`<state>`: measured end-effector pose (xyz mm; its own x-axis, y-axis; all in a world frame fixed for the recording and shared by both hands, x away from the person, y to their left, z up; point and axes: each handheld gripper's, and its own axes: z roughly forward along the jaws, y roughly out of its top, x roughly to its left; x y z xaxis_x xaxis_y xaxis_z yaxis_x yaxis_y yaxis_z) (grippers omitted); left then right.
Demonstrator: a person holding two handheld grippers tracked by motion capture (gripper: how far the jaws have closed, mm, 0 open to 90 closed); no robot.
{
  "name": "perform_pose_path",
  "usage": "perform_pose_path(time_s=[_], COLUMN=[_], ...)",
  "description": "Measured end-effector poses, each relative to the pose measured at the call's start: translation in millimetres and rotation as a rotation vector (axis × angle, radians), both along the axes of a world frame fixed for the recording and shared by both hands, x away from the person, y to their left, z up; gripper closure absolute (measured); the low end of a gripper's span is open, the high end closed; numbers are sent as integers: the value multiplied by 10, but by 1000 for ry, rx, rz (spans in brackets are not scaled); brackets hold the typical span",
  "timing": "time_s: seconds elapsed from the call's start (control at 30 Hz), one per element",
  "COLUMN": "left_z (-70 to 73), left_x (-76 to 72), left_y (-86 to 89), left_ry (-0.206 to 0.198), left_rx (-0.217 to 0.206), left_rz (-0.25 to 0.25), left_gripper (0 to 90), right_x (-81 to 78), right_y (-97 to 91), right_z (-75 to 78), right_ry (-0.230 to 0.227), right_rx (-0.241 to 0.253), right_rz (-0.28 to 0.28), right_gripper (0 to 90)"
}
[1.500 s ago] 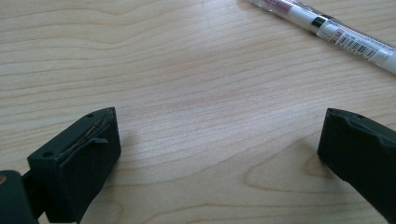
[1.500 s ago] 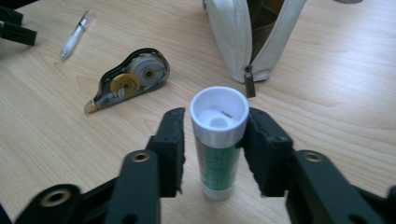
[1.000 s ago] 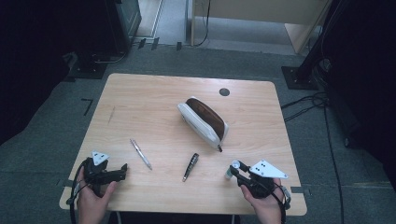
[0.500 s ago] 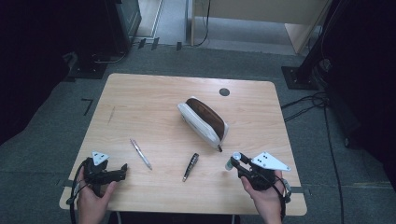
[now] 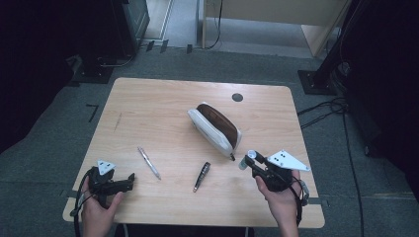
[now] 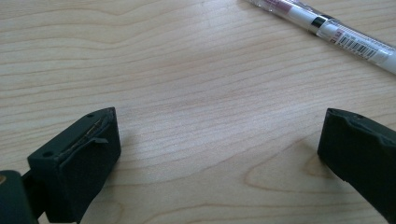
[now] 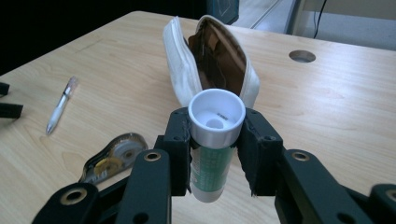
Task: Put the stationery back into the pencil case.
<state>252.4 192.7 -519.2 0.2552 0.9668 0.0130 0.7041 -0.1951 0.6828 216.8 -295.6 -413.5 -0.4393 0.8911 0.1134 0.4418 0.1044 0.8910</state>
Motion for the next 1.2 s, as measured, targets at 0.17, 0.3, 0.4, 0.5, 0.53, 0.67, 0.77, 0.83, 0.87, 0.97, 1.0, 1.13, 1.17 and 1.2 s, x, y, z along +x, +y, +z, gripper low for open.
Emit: perform_pose_path(time_s=[0.17, 0.3, 0.4, 0.5, 0.53, 0.67, 0.77, 0.83, 0.87, 0.97, 1.0, 1.13, 1.17, 1.2], left_z=[0, 0, -1, -1, -1, -1, 0, 0, 1, 0, 0, 0, 0, 0], left_x=[0, 0, 0, 0, 0, 0, 0, 0, 0, 0, 0, 0, 1, 0], left_y=[0, 0, 0, 0, -1, -2, -1, -1, -1, -1, -1, 0, 0, 0], left_ry=[0, 0, -1, -1, -1, -1, 0, 0, 1, 0, 0, 0, 0, 0], left_rx=[0, 0, 0, 0, -1, -1, 0, 0, 0, 0, 0, 0, 1, 1], left_rz=[0, 0, 0, 1, -2, -2, -3, -3, -3, -3, -3, -4, -4, -4], left_gripper=[0, 0, 0, 0, 0, 0, 0, 0, 0, 0, 0, 0, 0, 0], right_x=[49, 120, 148, 195, 230, 303, 343, 386, 409, 489, 517, 625, 648, 674], right_y=[23, 57, 69, 101, 122, 164, 185, 209, 223, 275, 291, 354, 367, 375], right_z=[61, 133, 163, 204, 229, 282, 310, 337, 349, 367, 368, 346, 336, 324], right_ry=[-10, -19, -27, -33, -38, -48, -54, -60, -63, -67, -65, -62, -59, -60], right_rx=[1, -10, -11, -22, -27, -29, -30, -32, -33, -42, -47, -63, -63, -71], right_rz=[-5, -8, -12, -6, -5, -3, -5, -5, -5, -3, -2, -3, -4, -4], right_gripper=[663, 663, 663, 664, 663, 663, 663, 663, 663, 664, 663, 663, 663, 664])
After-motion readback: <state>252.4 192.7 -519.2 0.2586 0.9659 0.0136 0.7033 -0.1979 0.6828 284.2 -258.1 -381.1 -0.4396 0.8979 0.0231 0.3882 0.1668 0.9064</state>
